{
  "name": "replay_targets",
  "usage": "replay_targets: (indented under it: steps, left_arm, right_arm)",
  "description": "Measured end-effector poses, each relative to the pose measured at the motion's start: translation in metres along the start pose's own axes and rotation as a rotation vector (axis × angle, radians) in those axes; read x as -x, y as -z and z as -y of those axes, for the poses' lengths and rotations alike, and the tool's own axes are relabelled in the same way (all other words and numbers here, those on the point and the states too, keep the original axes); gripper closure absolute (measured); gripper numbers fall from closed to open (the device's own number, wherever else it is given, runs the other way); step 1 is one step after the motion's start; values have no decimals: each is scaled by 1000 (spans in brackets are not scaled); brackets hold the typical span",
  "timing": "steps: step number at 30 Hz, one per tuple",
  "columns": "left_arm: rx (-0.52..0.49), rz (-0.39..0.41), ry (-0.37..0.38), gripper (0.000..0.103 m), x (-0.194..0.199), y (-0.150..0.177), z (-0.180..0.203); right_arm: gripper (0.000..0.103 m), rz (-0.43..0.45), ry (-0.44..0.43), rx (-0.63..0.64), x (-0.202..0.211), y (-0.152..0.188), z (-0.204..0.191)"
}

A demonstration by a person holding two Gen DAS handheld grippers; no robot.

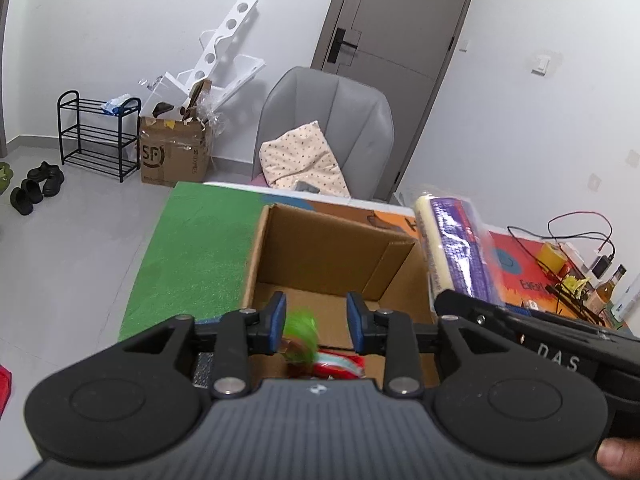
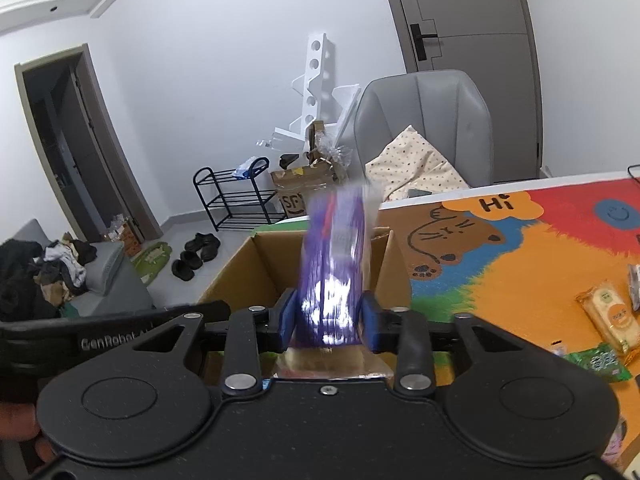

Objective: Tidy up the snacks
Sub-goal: 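Lift both held snacks and carry them over the cardboard box, then open both grippers to drop the snacks into the box, then move both grippers back over the remaining snacks on the table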

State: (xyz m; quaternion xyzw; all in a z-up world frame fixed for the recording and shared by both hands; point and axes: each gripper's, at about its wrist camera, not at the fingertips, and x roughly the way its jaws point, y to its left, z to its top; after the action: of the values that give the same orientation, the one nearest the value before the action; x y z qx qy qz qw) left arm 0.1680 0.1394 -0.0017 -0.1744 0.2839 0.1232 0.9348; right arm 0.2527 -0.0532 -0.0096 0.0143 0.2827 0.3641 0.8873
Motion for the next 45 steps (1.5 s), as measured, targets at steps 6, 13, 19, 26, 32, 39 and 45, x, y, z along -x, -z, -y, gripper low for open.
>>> replay_targets:
  steps: [6,13,19,26,32,39,45]
  left_arm:
    - [-16,-13,-4,29,2,6,4]
    - [-25,40,-62,16,8,9,18]
    - [-14,33,-28,15,10,8,31]
    - [-63,18,-17,14,11,13,53]
    - [-91,36,12,13,16,17,75]
    - [-106,41,42,8,15,21,100]
    - [-107,4,83,8,11,29,119]
  right_arm:
    - [35,19,53,-17,10,3,13]
    - [11,56,122,-36,31,9,35]
    - [1,62,134,-71,46,14,56]
    - [0,38,129,-107,57,23,75]
    - [0,34,140,-127,71,30,91]
    - [0,52,178,-148,93,38,115]
    - [0,67,213,-174,111,46,139]
